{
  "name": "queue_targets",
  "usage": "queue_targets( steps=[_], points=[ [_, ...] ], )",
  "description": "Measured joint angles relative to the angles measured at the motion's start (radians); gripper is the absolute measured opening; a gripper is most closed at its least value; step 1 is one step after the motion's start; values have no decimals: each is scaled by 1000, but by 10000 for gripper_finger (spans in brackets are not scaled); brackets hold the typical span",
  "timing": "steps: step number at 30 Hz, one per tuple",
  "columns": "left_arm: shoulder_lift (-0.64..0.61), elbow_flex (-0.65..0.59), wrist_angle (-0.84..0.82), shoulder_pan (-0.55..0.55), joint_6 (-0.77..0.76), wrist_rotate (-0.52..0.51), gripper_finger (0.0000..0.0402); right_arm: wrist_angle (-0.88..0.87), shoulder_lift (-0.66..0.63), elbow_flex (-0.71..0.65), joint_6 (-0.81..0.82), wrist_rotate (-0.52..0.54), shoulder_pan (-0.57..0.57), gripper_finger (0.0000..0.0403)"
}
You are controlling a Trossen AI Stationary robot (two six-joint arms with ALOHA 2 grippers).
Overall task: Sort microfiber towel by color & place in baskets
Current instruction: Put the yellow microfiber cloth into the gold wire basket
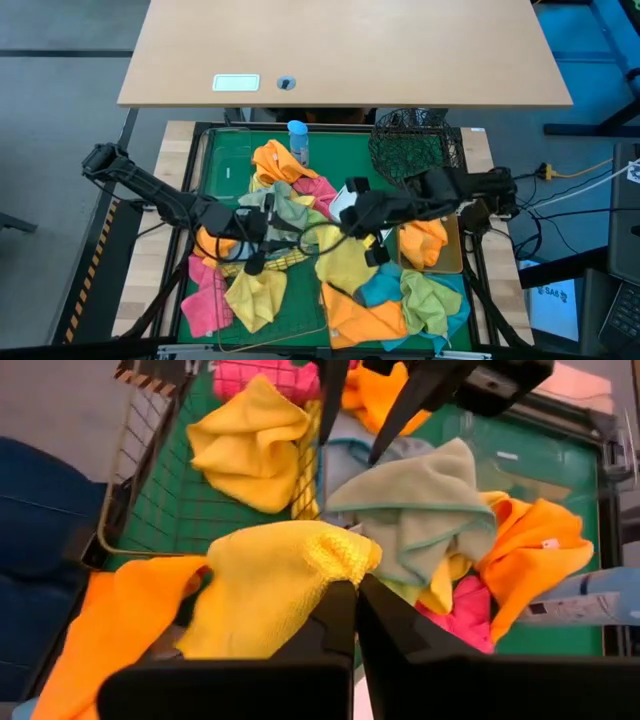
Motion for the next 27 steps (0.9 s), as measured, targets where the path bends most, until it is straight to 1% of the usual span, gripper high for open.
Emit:
queue_targets(
  steps=[5, 12, 16, 18, 23, 27],
  points=[
    [11, 0, 28, 31, 0, 11, 137, 32, 2, 0, -23, 3, -23, 4],
    [89, 0, 138, 61, 1, 13, 177, 144, 7, 0, -23, 9, -44, 4],
    [128, 0, 201, 66, 1, 13, 195, 164, 7, 0, -24, 27, -50, 5],
    [143, 0, 223, 65, 0, 17, 199, 173, 7, 0, -27, 47, -50, 5],
    [156, 0, 250, 65, 0, 89, 200, 175, 7, 0, -52, 108, -50, 5],
    [156, 0, 253, 65, -1, 85, 201, 176, 7, 0, -53, 150, -50, 5]
  ],
)
